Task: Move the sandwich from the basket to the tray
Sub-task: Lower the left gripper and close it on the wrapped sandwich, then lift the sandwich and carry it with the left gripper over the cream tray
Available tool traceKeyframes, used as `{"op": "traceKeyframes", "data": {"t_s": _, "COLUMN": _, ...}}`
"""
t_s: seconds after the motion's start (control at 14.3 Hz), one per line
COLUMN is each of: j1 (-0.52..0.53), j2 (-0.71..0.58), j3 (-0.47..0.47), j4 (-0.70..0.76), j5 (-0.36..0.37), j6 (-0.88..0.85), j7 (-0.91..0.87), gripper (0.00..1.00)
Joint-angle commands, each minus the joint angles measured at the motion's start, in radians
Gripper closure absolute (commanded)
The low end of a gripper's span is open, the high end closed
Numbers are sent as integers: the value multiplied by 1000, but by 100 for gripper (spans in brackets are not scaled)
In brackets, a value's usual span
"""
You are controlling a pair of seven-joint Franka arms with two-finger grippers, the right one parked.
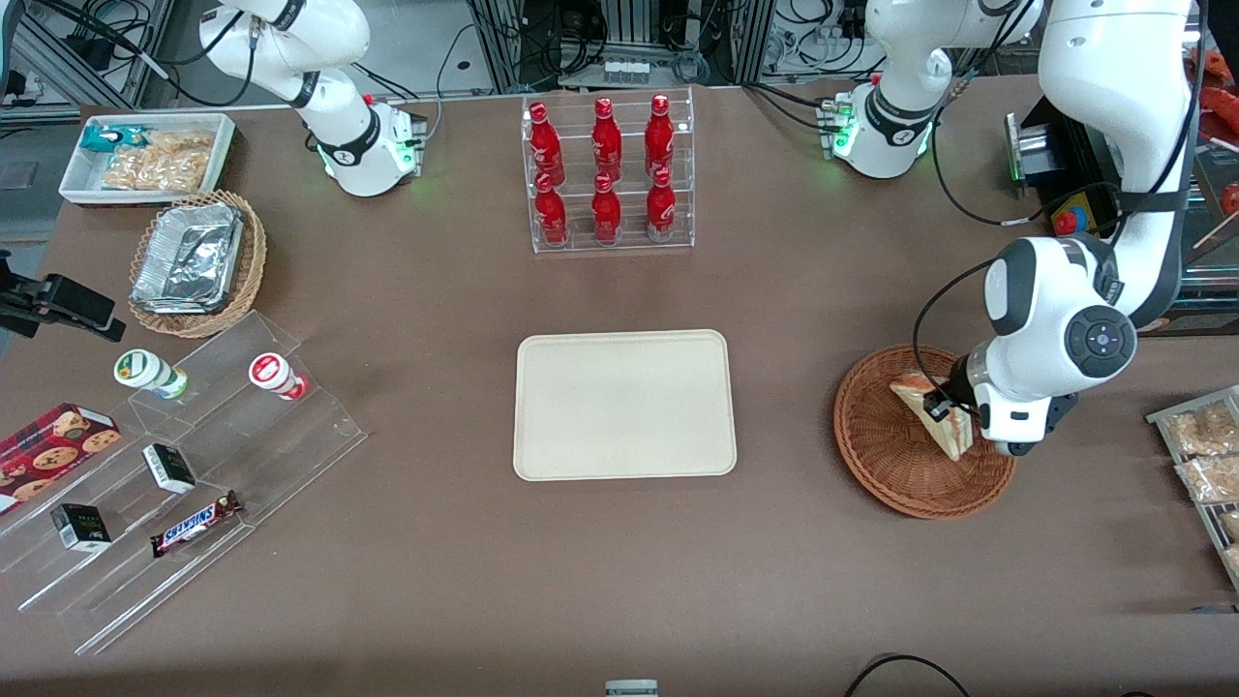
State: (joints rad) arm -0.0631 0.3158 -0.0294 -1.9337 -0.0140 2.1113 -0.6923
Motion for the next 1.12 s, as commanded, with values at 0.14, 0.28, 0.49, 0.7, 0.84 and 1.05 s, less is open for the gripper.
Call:
{"op": "traceKeyframes", "data": {"t_s": 0.14, "j1": -137, "j2": 48, "j3": -23, "j4": 182, "j5": -6, "j6": -180, "j7": 205, "gripper": 90}}
{"op": "traceKeyframes", "data": {"t_s": 0.28, "j1": -249, "j2": 92, "j3": -26, "j4": 221, "j5": -3, "j6": -180, "j7": 157, "gripper": 92}}
{"op": "traceKeyframes", "data": {"t_s": 0.49, "j1": -395, "j2": 198, "j3": -26, "j4": 333, "j5": 3, "j6": -183, "j7": 52, "gripper": 92}}
{"op": "traceKeyframes", "data": {"t_s": 0.7, "j1": -495, "j2": 307, "j3": -27, "j4": 455, "j5": -7, "j6": -177, "j7": -56, "gripper": 92}}
{"op": "traceKeyframes", "data": {"t_s": 0.84, "j1": -555, "j2": 370, "j3": -27, "j4": 524, "j5": -6, "j6": -169, "j7": -122, "gripper": 92}}
{"op": "traceKeyframes", "data": {"t_s": 1.05, "j1": -622, "j2": 454, "j3": -27, "j4": 611, "j5": -6, "j6": -154, "j7": -196, "gripper": 92}}
